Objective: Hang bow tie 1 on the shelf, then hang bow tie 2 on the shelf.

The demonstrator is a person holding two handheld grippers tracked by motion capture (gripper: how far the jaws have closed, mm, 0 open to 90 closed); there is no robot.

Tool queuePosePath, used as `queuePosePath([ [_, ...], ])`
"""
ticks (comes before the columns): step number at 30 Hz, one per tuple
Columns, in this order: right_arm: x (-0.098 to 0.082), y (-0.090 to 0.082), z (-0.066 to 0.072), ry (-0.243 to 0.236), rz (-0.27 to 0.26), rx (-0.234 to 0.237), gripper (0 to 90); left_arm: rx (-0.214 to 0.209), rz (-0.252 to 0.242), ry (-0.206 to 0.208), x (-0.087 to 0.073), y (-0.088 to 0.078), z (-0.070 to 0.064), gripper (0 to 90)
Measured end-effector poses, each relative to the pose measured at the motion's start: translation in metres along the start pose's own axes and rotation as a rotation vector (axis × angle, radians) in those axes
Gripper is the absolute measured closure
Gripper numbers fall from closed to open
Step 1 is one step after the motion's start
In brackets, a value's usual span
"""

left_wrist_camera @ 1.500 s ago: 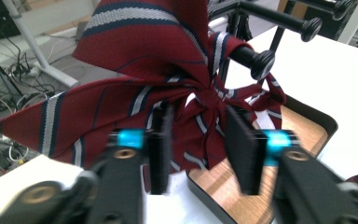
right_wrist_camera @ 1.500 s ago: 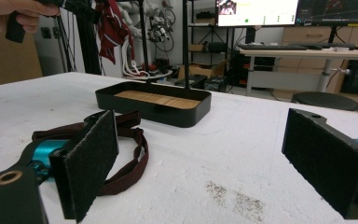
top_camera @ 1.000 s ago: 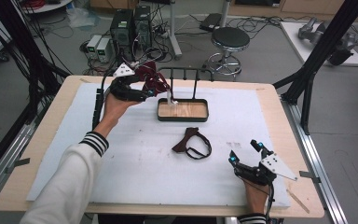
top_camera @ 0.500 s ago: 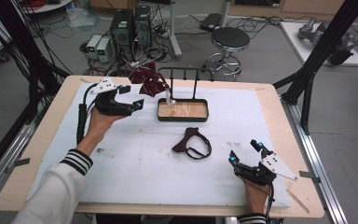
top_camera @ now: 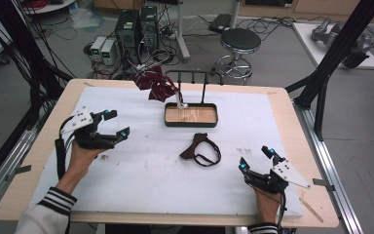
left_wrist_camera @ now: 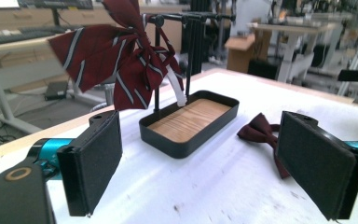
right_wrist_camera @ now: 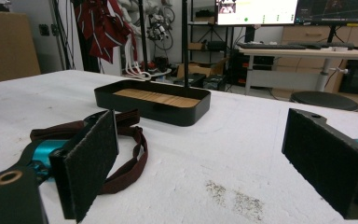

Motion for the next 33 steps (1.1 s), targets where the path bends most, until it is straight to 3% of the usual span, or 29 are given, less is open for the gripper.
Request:
queuePosePath([
  [2,0.0,0.0,0.0,-0.002,-0.002,-0.001,9.9,0.022,-0.007,0.026,-0.012,-0.015,-0.007,14.9],
  [7,0.0,0.0,0.0,-0.005,-0.004,-0.004,9.9,0.051,-0.046,-0.017,-0.029,-0.03,-0.013,13.6],
  [10,0.0,0.0,0.0,-0.008,-0.006,-0.006,9.9,0.065,-0.059,-0.007,-0.034,-0.035,-0.017,13.4],
  [14,0.0,0.0,0.0,-0.007,-0.005,-0.008,9.9,0.082,-0.073,0.007,-0.039,-0.039,-0.02,13.5],
  [33,0.0,-0.001,0.0,0.007,-0.012,-0.004,9.9,0.107,-0.128,-0.004,-0.045,-0.046,-0.02,13.4],
])
Point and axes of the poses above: each handheld gripper's, and its own axes: y roughly forward along the jaws, x roughly out of its top, z roughly to its left, the point moved 2 cm from there along y, roughly forward along the jaws, and after that the axes turned 11 degrees about y, right-handed, at the moved point
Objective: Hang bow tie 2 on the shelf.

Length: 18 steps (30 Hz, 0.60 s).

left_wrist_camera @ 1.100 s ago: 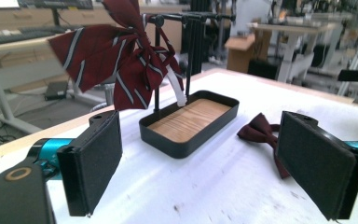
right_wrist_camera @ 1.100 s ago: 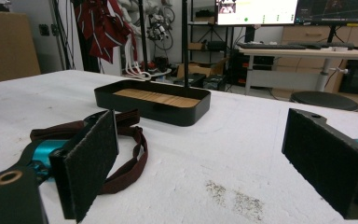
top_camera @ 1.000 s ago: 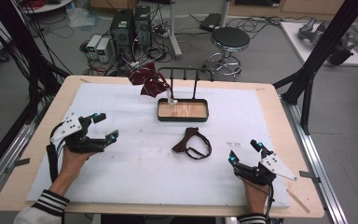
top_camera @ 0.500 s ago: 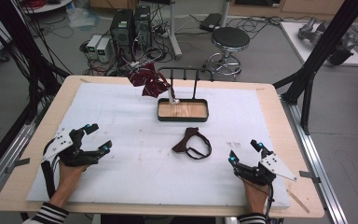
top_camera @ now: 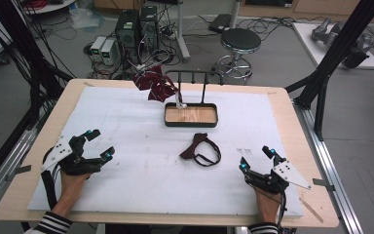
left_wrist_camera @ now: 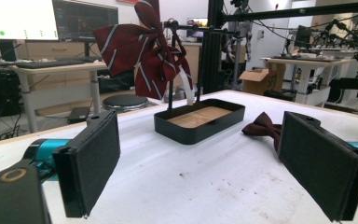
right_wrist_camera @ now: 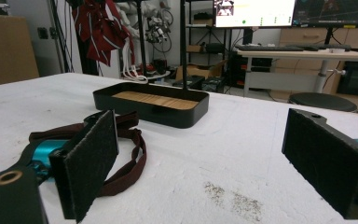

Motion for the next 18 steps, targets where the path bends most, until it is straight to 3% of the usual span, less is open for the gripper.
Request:
queuePosePath([
  [11,0.001,0.0,0.0,0.001,0.006,0.012,9.9,-0.001,0.017,-0.013,-0.006,0.001,0.0,13.5],
  [18,0.012,0.0,0.007,-0.009,-0.011,0.047,9.9,-0.01,0.013,-0.023,-0.008,0.002,0.0,13.5],
])
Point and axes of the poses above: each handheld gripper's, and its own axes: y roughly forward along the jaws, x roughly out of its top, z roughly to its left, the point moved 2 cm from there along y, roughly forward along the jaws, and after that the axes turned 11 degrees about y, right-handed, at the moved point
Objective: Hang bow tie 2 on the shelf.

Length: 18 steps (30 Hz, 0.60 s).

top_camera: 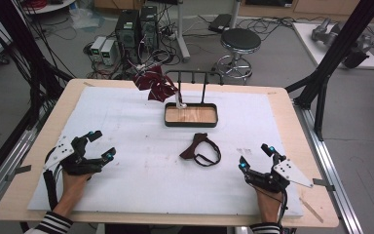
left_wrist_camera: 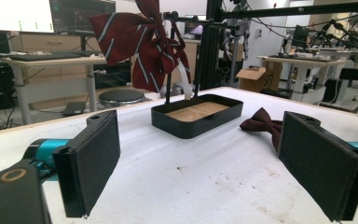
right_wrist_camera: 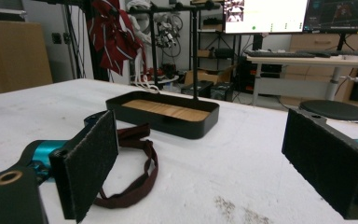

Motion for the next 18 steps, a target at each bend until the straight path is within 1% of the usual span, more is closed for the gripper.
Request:
queuePosePath([
  [3,0.004,0.001,0.003,-0.009,0.0,0.003,9.9,-0.002,0.005,-0.003,-0.001,0.0,0.0,13.4],
  [5,0.005,0.002,0.004,-0.004,0.01,0.004,9.9,-0.002,0.007,-0.003,-0.002,0.0,0.0,13.4],
  [6,0.008,0.004,0.006,-0.01,0.027,0.006,10.0,-0.005,0.008,-0.007,-0.003,0.001,0.0,13.5],
  [10,0.013,0.008,0.011,-0.005,0.041,0.015,9.9,0.001,0.007,-0.004,-0.005,0.001,-0.001,13.4],
  [11,0.018,0.011,0.015,0.009,0.052,0.017,10.0,0.005,0.01,-0.005,-0.006,0.001,-0.001,13.4],
  [13,0.022,0.015,0.019,0.013,0.064,0.005,10.0,0.001,0.015,-0.005,-0.007,0.002,-0.001,13.4],
  [14,0.024,0.017,0.021,0.022,0.077,0.004,10.0,0.002,0.018,-0.005,-0.008,0.002,-0.002,13.4],
  [16,0.029,0.023,0.025,0.03,0.098,0.011,10.0,0.003,0.02,-0.005,-0.008,0.002,-0.002,13.5],
  [17,0.029,0.023,0.025,0.03,0.098,0.011,10.0,0.003,0.02,-0.005,-0.008,0.002,-0.002,13.4],
  [18,0.033,0.027,0.029,0.036,0.112,0.024,10.0,0.002,0.022,-0.007,-0.009,0.002,-0.002,13.4],
])
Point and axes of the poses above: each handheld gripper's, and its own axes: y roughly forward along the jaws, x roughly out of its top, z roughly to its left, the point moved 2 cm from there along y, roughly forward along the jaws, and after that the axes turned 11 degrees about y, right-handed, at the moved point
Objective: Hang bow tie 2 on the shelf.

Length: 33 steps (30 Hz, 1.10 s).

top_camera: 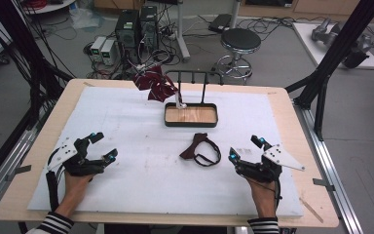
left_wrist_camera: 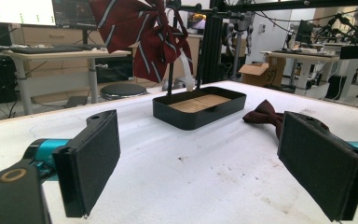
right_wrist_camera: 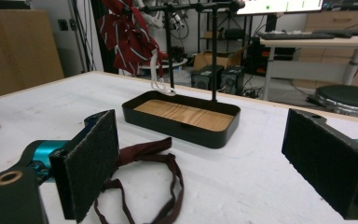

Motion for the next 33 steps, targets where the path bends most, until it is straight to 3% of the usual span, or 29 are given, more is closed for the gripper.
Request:
queuePosePath([
  [9,0.012,0.021,0.019,0.007,0.08,0.026,10.0,0.015,0.0,-0.008,-0.002,-0.001,0.001,13.4],
  [14,0.013,0.033,0.031,-0.002,0.141,0.016,10.0,0.022,-0.005,-0.015,-0.003,-0.002,0.002,13.4],
  [22,0.016,0.05,0.05,0.035,0.207,0.002,10.1,0.03,-0.005,-0.015,-0.003,-0.002,0.002,13.4],
  [27,0.016,0.058,0.058,0.028,0.247,-0.003,10.1,0.03,-0.005,-0.013,-0.003,-0.002,0.001,13.4],
  [30,0.013,0.069,0.065,0.031,0.302,-0.041,10.1,0.029,-0.011,-0.008,-0.003,-0.003,0.001,13.4],
  [33,0.011,0.075,0.067,0.043,0.323,-0.054,10.1,0.028,-0.009,-0.011,-0.003,-0.003,0.001,13.4],
])
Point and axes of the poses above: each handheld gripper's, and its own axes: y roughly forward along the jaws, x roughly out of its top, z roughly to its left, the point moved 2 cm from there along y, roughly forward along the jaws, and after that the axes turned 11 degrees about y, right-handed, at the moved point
